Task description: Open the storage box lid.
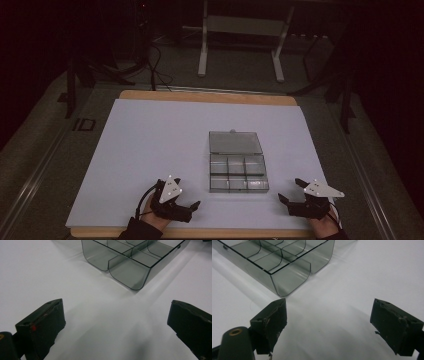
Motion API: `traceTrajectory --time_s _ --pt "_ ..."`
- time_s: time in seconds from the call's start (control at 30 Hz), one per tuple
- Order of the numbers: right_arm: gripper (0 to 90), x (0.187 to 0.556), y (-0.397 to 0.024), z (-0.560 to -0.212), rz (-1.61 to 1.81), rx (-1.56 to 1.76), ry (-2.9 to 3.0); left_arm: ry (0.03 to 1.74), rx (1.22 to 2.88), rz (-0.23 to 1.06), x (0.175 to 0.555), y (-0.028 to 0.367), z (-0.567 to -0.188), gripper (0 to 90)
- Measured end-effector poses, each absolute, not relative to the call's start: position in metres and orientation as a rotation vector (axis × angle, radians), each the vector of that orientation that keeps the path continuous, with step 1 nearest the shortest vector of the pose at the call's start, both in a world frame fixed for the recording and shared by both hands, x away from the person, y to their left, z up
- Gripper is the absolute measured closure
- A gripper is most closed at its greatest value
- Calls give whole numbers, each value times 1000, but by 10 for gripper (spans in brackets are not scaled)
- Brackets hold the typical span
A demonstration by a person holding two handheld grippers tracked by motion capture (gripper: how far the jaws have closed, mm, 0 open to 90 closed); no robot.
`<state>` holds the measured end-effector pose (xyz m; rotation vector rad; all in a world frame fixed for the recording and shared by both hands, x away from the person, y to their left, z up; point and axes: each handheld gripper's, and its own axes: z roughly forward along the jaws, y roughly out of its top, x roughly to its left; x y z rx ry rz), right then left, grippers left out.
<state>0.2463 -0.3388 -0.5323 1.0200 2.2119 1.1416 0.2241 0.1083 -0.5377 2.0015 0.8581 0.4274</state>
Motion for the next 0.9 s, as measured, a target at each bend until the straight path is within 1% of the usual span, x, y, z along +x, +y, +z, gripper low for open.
traceTrajectory --time_s 0.27,0.47,0.9 --pt "140 247 -341 -533 1154 1053 2191 839 2031 470 222 104 -538 24" --pt "141 249 -345 -533 1185 1104 2173 839 2032 464 222 104 -538 24" --pt "142 250 -343 -534 1158 1107 2178 835 2031 470 221 104 -538 24"
